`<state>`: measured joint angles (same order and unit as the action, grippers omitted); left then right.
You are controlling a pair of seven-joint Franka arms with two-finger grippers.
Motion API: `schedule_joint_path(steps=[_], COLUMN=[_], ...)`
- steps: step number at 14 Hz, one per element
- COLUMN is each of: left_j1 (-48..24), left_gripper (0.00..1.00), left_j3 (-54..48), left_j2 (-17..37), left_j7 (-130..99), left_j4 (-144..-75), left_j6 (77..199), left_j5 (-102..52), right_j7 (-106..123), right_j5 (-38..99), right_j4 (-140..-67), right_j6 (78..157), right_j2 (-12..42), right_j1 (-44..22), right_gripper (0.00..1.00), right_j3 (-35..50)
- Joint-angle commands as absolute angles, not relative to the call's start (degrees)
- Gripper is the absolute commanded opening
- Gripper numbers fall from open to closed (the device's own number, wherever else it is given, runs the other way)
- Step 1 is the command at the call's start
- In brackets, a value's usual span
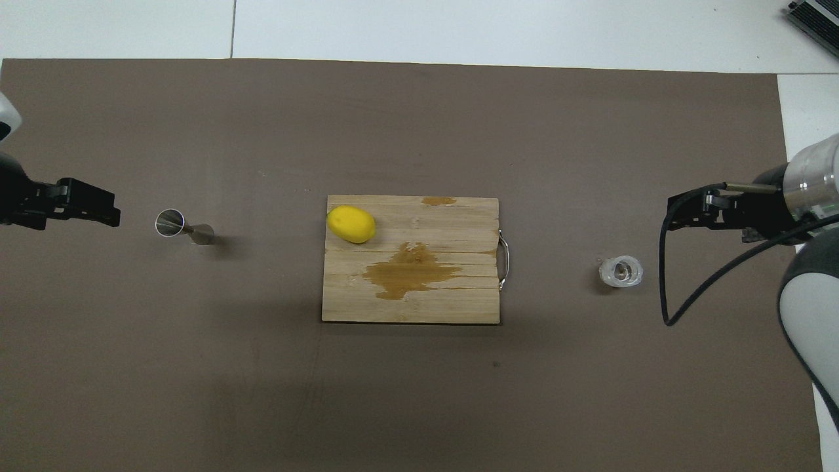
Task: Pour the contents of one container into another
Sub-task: 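Open the left gripper and move it toward the small metal cup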
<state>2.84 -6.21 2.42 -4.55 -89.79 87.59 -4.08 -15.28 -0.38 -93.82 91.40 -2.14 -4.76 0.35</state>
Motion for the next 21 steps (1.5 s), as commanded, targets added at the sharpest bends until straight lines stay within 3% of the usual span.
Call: schedule_joint_path(steps=[1, 9, 21], left_j1=[3.60, 14.22, 24.25], left_gripper=[1.00, 1.00, 1.00], left_j3=[-6.24, -6.24, -6.33], left_j2=[4.48, 11.77, 24.51], left_j7=[-8.43, -18.44, -38.32], left_j4=[-89.12, -89.12, -89.82], left_j6=[86.84, 86.66, 89.03], left_j5=[-6.94, -18.00, -35.85], right_j7=[-13.89, -13.89, -13.89], right_j5=[0.79, 0.79, 0.79], right_j4=[-93.16, -93.16, -93.16], right_j6=[90.53, 90.53, 90.53], right_j2=[-1.85, -1.85, -1.85], right_j1=[-3.69, -3.69, -3.69], right_gripper=[1.00, 1.00, 1.00], right_j3=[0.70, 0.70, 0.70])
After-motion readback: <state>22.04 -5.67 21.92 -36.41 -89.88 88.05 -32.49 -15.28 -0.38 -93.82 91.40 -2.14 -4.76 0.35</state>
